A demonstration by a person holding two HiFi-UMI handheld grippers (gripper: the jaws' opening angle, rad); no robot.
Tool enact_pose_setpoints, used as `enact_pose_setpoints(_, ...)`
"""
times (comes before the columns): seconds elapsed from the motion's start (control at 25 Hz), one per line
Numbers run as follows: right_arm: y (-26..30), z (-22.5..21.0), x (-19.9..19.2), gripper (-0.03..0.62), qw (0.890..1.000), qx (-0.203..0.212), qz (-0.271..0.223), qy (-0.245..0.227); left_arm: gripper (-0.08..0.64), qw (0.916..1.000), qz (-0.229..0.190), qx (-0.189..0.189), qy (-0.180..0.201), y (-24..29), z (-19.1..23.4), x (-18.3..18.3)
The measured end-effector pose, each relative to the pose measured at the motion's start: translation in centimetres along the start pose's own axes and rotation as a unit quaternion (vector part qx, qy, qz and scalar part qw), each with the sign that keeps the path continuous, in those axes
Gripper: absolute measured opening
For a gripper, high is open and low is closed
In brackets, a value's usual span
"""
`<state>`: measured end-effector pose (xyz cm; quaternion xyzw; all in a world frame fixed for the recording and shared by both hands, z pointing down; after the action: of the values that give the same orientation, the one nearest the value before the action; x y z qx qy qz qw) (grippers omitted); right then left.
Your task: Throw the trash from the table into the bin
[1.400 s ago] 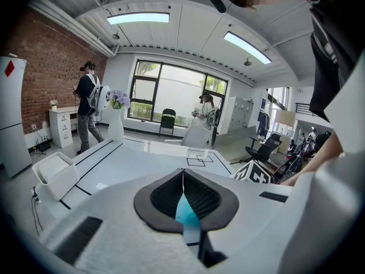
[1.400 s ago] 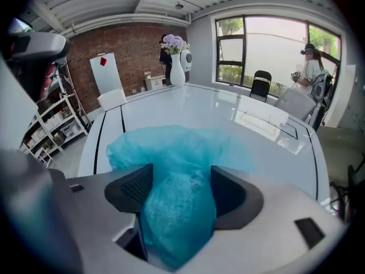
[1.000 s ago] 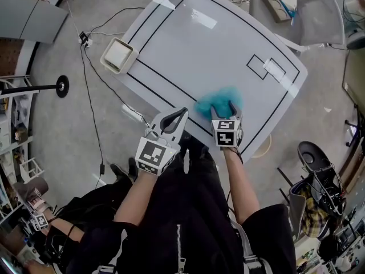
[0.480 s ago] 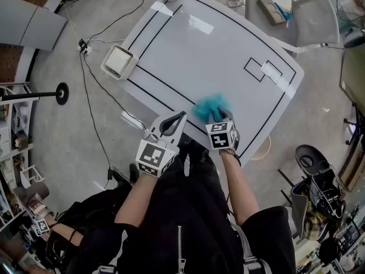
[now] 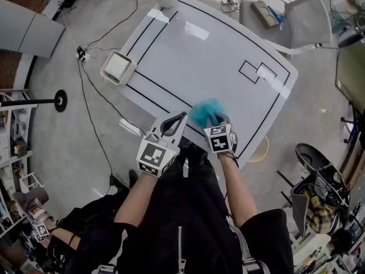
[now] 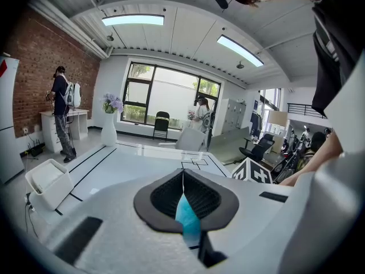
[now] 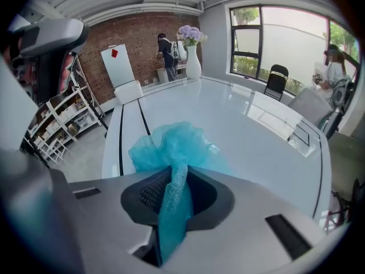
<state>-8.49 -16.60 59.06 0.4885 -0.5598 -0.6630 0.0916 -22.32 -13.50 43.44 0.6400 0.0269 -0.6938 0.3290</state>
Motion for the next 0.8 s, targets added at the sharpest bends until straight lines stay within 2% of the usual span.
enact_pose_setpoints(0.4, -4.1, 0.0, 2.9, 0.054, 0.997, -0.01, -0.061, 0.049, 0.009, 0.9996, -0.01, -0.023, 0.008, 0.7, -0.2, 1.3)
enact_pose_setpoints(0.6, -7.3, -0.5, 4.8, 0.054, 0.993, -0.029, -0.101, 0.06, 0.009, 0.9988, -0.015, -0.043, 0.016, 1.4, -0.8, 2.0)
enact_pose_setpoints(0.8, -10.9, -1.3, 6.0, 0.049, 0.985, -0.068, -0.146, 0.063, 0.009, 0.9969, -0.019, -0.071, 0.027, 2.4, -1.6, 2.7)
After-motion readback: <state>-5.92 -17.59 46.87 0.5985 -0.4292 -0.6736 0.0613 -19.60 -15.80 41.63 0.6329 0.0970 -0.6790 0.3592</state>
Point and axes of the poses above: the fingertips, and each gripper's own axes: y forward along the fingers, z to its left, x out of its top, the point moved 5 cm from there along -y, backward along the fingers, and after that the axes turned 2 degrees about x, right-handed, at the moved point
